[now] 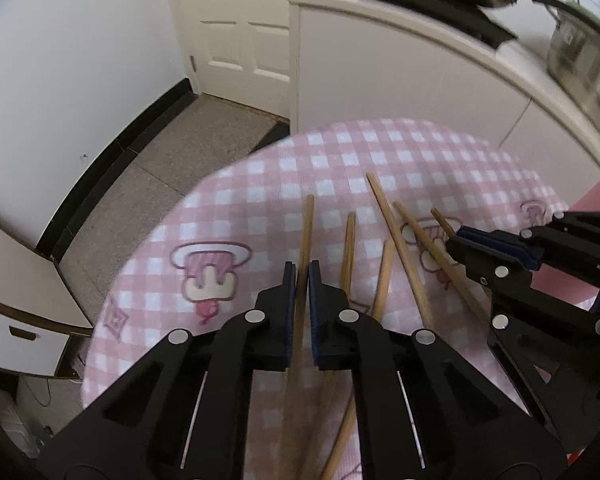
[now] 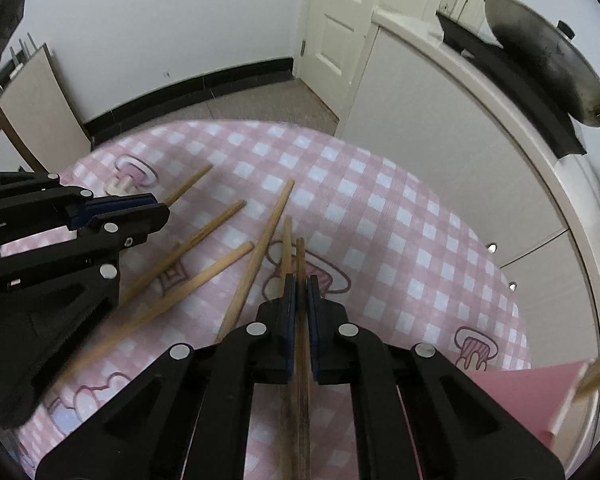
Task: Organize utensils
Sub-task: 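Close the left tool on a chopstick while the right tool grasps another, then lift the left tool's chopstick upright over the pink cup while the right tool carries its own, then lower the chopstick into the pink cup and open the left tool while the right tool releases, then withdraw both open tools from the cup toward the remaining chopsticks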
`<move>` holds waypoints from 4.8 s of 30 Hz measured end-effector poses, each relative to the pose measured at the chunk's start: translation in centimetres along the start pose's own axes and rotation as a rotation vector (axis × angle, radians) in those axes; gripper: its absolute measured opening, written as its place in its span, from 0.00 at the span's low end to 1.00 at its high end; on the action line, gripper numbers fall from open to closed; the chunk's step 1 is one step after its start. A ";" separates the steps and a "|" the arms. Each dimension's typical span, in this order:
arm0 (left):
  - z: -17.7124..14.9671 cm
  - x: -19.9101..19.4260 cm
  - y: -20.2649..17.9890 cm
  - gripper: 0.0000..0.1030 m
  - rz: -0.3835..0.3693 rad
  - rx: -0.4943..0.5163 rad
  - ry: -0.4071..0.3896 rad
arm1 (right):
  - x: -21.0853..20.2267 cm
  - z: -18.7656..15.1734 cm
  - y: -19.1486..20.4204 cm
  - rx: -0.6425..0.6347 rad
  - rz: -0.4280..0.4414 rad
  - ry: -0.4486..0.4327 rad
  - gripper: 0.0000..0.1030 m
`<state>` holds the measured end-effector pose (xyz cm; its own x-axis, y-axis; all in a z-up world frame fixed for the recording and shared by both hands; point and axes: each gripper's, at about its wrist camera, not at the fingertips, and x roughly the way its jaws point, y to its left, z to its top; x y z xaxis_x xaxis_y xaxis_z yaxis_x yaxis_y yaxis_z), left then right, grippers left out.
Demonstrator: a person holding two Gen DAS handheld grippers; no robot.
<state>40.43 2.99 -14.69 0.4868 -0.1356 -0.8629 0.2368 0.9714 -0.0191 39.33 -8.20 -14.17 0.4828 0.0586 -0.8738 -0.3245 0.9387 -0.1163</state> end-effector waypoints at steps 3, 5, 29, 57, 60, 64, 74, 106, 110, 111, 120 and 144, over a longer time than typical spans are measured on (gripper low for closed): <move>0.0 -2.1 0.3 0.06 -0.005 -0.014 -0.037 | -2.3 -0.1 0.2 0.000 0.024 -0.054 0.04; 0.0 -3.5 0.4 0.06 -0.004 -0.020 -0.068 | -3.7 -0.2 0.4 0.000 0.035 -0.087 0.04; -2.1 -20.7 -7.5 0.05 -0.047 0.080 -0.359 | -21.1 -4.9 -3.1 0.044 0.099 -0.408 0.04; 4.1 -26.1 -17.0 0.05 -0.243 0.060 -0.603 | -29.3 -5.0 -11.9 0.161 -0.027 -0.643 0.04; 4.4 -25.0 -17.0 0.05 -0.249 0.046 -0.595 | -28.5 -5.0 -12.5 0.171 -0.030 -0.636 0.04; 4.5 -23.1 -17.1 0.05 -0.231 0.040 -0.570 | -27.4 -5.3 -13.0 0.176 -0.032 -0.618 0.04; 3.2 -18.6 -16.7 0.05 -0.207 0.045 -0.477 | -23.9 -7.1 -14.0 0.217 -0.015 -0.550 0.04; 0.6 -18.2 -16.9 0.06 -0.246 0.100 -0.402 | -22.8 -9.5 -14.0 0.252 0.013 -0.500 0.11; 0.4 -18.6 -16.9 0.06 -0.252 0.103 -0.399 | -23.3 -9.8 -13.6 0.246 0.013 -0.505 0.14; 0.4 -18.8 -16.9 0.06 -0.254 0.103 -0.398 | -23.4 -9.8 -13.5 0.243 0.014 -0.505 0.14; 0.0 -20.2 -16.8 0.06 -0.274 0.099 -0.408 | -24.6 -10.1 -12.9 0.227 0.019 -0.523 0.15; -2.0 -24.4 -14.3 0.60 -0.237 0.078 -0.508 | -26.7 -10.3 -10.0 0.177 0.032 -0.549 0.25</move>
<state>23.44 -7.17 5.62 0.7519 -0.4440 -0.4874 0.4408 0.8883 -0.1292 21.29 -22.64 5.49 0.8417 0.2117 -0.4967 -0.2282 0.9732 0.0281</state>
